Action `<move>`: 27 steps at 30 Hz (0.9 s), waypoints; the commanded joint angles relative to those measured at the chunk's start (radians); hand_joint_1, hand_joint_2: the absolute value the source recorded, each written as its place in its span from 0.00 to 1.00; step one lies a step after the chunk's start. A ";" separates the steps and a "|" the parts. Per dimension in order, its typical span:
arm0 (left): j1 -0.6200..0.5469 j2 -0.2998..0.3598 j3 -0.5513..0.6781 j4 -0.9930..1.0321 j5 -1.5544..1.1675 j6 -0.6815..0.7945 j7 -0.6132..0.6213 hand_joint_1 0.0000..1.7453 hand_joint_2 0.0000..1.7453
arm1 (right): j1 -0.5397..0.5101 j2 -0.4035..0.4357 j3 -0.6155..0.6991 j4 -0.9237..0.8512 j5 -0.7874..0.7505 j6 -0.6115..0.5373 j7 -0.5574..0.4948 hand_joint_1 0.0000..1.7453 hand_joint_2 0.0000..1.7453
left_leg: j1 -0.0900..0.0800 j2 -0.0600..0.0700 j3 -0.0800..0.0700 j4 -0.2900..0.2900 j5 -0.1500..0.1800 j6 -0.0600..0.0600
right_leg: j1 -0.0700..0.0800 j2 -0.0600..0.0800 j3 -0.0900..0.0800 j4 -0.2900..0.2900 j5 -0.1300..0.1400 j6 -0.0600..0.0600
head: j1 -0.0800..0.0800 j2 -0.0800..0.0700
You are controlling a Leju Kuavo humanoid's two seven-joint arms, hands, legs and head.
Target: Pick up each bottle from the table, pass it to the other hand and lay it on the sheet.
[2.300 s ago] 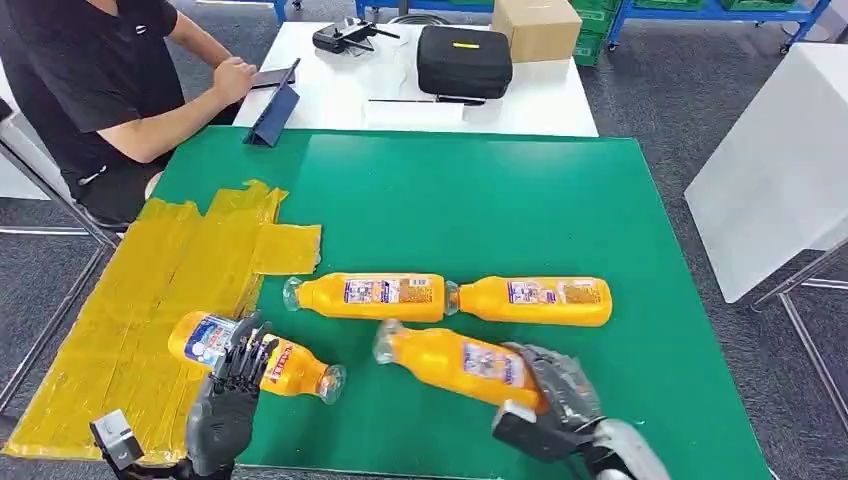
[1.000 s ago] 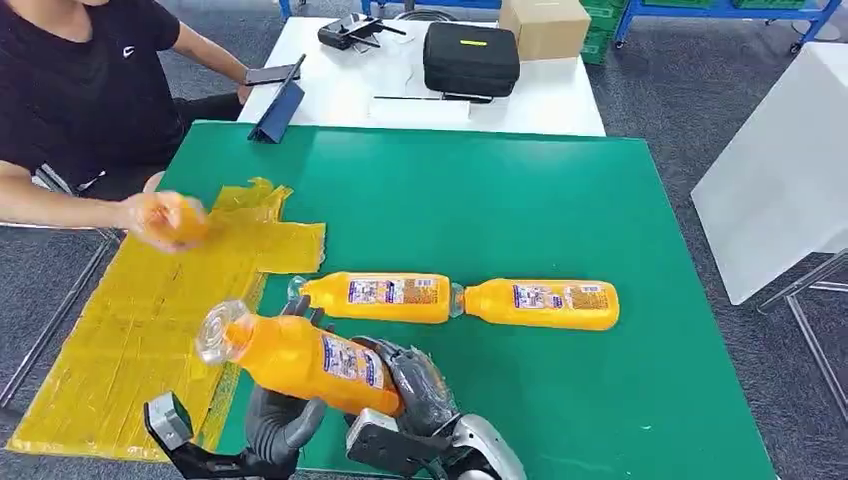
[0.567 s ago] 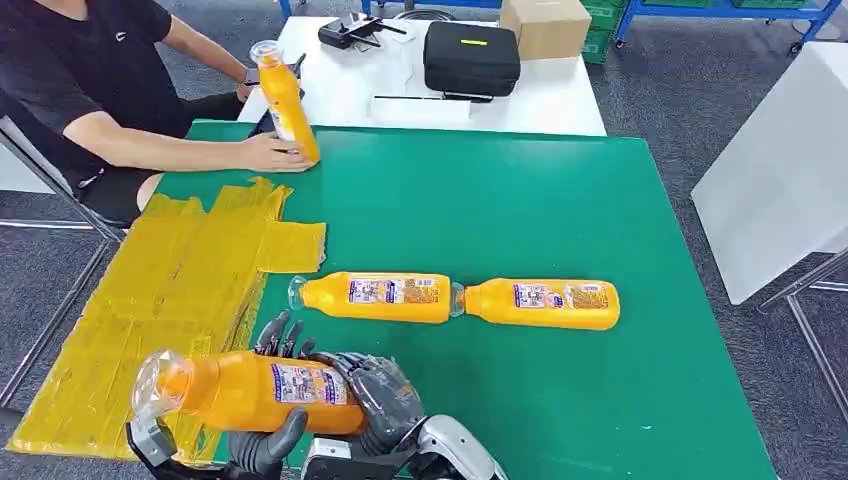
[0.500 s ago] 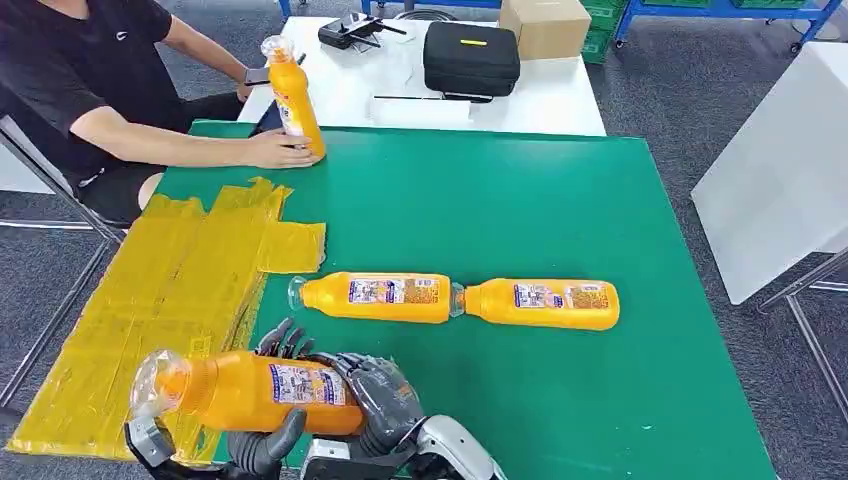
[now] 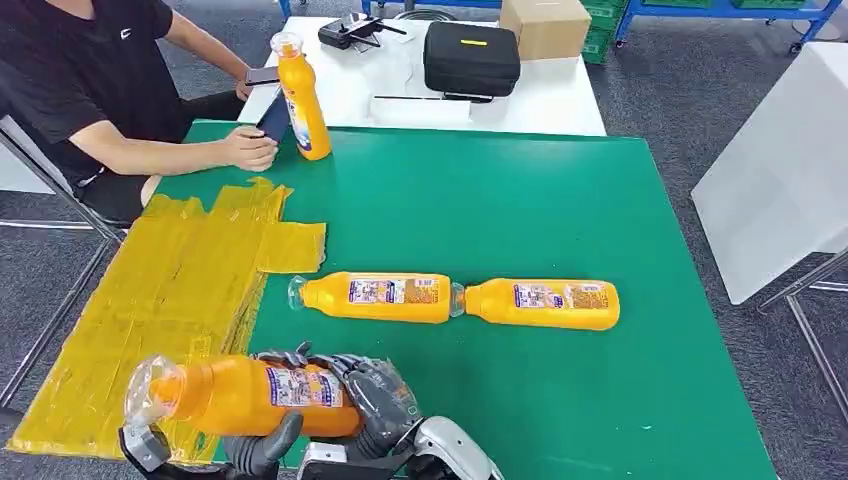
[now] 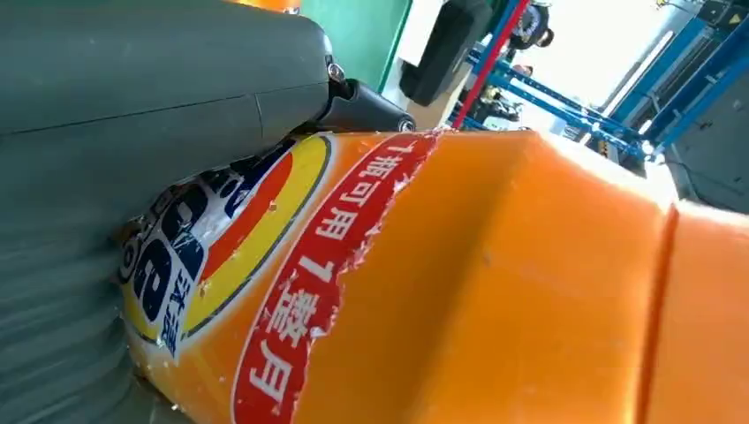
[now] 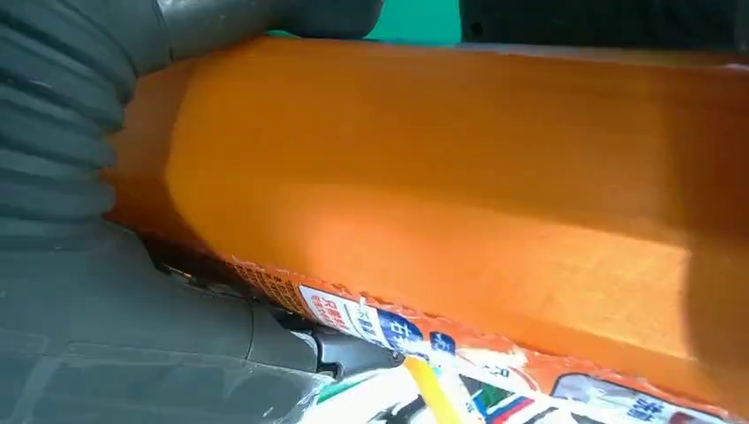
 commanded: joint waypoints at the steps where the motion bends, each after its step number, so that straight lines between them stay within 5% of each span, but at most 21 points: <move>1: -0.055 -0.003 0.032 -0.048 -0.240 0.148 -0.018 1.00 1.00 | 0.070 -0.046 -0.029 -0.045 0.009 -0.045 0.024 0.19 1.00 | 0.001 -0.004 0.000 0.000 0.000 0.000 | 0.001 -0.004 0.002 -0.002 0.000 -0.001 | 0.000 0.000; 2: -0.063 0.002 0.055 -0.059 -0.330 0.215 -0.021 1.00 1.00 | 0.073 -0.056 -0.078 -0.082 0.013 -0.047 0.038 0.00 1.00 | 0.002 -0.005 0.000 0.000 0.001 -0.001 | 0.002 -0.005 0.003 -0.002 0.000 -0.001 | 0.000 0.000; 4: -0.097 0.005 0.108 -0.059 -0.475 0.335 -0.018 1.00 1.00 | 0.073 -0.079 -0.157 -0.134 0.010 -0.033 0.042 0.00 1.00 | 0.001 -0.005 0.000 0.000 0.001 0.000 | 0.002 -0.005 0.002 -0.002 0.000 -0.001 | 0.000 0.000; 8: -0.122 0.000 0.143 -0.046 -0.481 0.319 -0.015 1.00 1.00 | 0.078 -0.086 -0.195 -0.156 0.006 0.006 0.028 0.00 1.00 | 0.001 -0.005 0.000 0.000 0.001 0.000 | 0.001 -0.004 0.002 -0.002 0.001 0.000 | 0.000 0.000; 9: -0.125 -0.003 0.154 -0.045 -0.564 0.385 -0.022 1.00 1.00 | 0.084 -0.080 -0.212 -0.159 0.019 -0.004 0.025 0.00 0.00 | 0.001 -0.003 0.000 0.000 0.001 0.000 | 0.001 -0.002 0.002 -0.001 0.001 0.000 | 0.000 0.000; 15: -0.254 0.063 0.300 0.118 -1.058 0.922 0.019 1.00 1.00 | -0.007 -0.136 -0.348 -0.162 -0.012 -0.001 0.030 0.00 0.00 | 0.000 -0.004 0.000 -0.002 0.002 0.000 | 0.000 -0.002 0.003 -0.001 0.002 0.000 | 0.000 0.000; 16: -0.266 0.073 0.308 0.144 -1.101 0.970 0.026 1.00 1.00 | -0.027 -0.139 -0.358 -0.144 -0.013 0.002 0.031 0.00 1.00 | 0.000 -0.003 0.001 -0.002 0.003 0.000 | 0.001 -0.001 0.004 -0.002 0.003 -0.001 | 0.000 0.000; 18: -0.298 0.098 0.322 0.213 -1.234 1.091 0.070 1.00 1.00 | -0.077 -0.140 -0.366 -0.091 -0.014 0.012 0.036 0.00 1.00 | 0.000 -0.003 0.001 -0.002 0.003 0.000 | 0.001 -0.001 0.005 -0.003 0.003 -0.001 | 0.000 0.000; 27: -0.308 0.096 0.316 0.230 -1.238 1.101 0.074 1.00 1.00 | -0.085 -0.133 -0.362 -0.068 -0.010 0.012 0.036 0.00 1.00 | 0.000 -0.004 0.001 0.000 0.003 -0.001 | 0.001 -0.002 0.013 -0.001 0.001 0.001 | 0.000 0.000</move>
